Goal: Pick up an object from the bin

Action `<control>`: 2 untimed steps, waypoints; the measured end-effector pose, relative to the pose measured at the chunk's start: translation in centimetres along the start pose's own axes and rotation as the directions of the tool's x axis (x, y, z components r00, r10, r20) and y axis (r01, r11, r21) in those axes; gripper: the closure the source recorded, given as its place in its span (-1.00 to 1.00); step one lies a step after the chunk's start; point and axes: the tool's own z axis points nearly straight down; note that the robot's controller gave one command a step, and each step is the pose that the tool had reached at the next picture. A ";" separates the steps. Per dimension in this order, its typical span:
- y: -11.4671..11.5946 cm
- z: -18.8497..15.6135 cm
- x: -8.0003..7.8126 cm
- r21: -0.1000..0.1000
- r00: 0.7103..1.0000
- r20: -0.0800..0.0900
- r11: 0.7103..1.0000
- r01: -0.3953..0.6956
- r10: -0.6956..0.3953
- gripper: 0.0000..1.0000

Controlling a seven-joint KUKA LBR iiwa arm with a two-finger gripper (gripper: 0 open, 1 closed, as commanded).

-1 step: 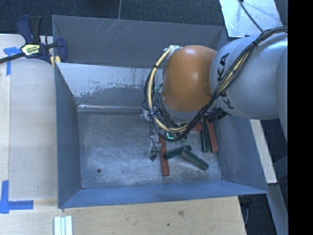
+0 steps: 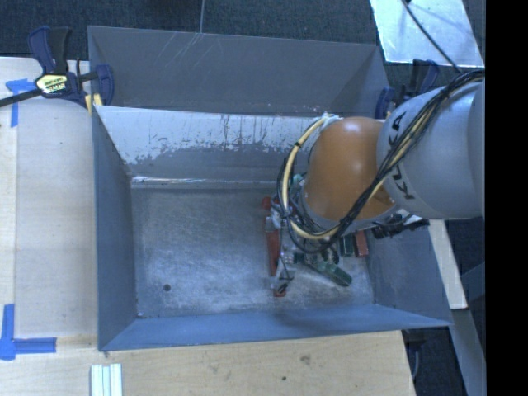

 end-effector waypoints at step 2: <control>-5.7 2.6 -3.5 -0.004 1.000 0.020 1.000 0.013 -0.012 1.00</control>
Offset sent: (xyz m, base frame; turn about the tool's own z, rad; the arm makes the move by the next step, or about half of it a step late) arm 0.0253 -0.0595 -0.0308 -0.0147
